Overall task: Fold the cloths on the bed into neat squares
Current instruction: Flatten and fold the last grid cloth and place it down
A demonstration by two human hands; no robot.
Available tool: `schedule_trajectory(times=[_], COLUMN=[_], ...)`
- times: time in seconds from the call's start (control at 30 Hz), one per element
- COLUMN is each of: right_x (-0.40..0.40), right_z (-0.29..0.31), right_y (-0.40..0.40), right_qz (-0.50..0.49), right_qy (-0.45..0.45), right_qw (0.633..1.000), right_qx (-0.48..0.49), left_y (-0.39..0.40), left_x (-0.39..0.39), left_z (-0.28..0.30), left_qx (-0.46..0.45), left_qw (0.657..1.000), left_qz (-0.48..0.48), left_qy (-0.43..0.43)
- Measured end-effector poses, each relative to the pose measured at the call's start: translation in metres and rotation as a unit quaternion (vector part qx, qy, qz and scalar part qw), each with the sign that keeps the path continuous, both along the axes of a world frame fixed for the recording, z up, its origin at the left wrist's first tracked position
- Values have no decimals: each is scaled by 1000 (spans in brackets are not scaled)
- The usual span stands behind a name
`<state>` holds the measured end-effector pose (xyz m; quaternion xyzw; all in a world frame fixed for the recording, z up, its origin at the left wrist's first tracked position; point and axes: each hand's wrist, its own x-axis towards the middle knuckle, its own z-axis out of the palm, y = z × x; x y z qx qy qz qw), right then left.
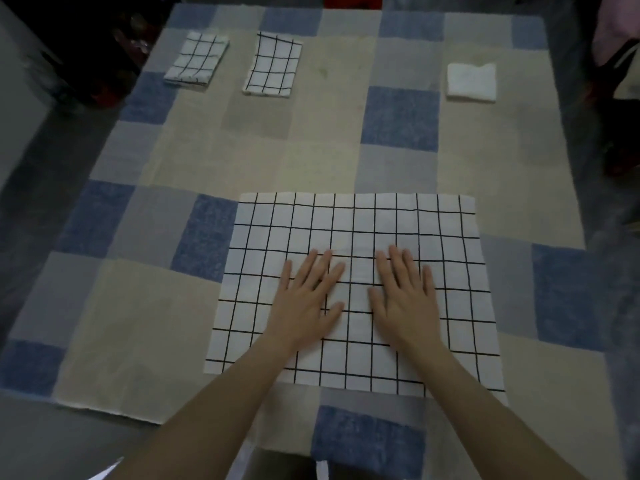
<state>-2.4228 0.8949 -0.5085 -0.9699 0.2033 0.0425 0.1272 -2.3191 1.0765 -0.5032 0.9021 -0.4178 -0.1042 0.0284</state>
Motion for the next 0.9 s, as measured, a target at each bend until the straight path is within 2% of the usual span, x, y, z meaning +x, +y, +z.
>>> schedule_trajectory(times=[0.2, 0.9], right_x=[-20, -20], right_z=[5, 4], right_y=[-39, -37], right_qz=[-85, -87], right_qy=[5, -3], right_qw=[996, 996], right_qx=[7, -9], left_y=[36, 38], left_x=[20, 20], left_z=[0, -3], left_qx=[6, -7], left_qw=[995, 995], left_qz=[103, 99], left_qy=[-1, -8])
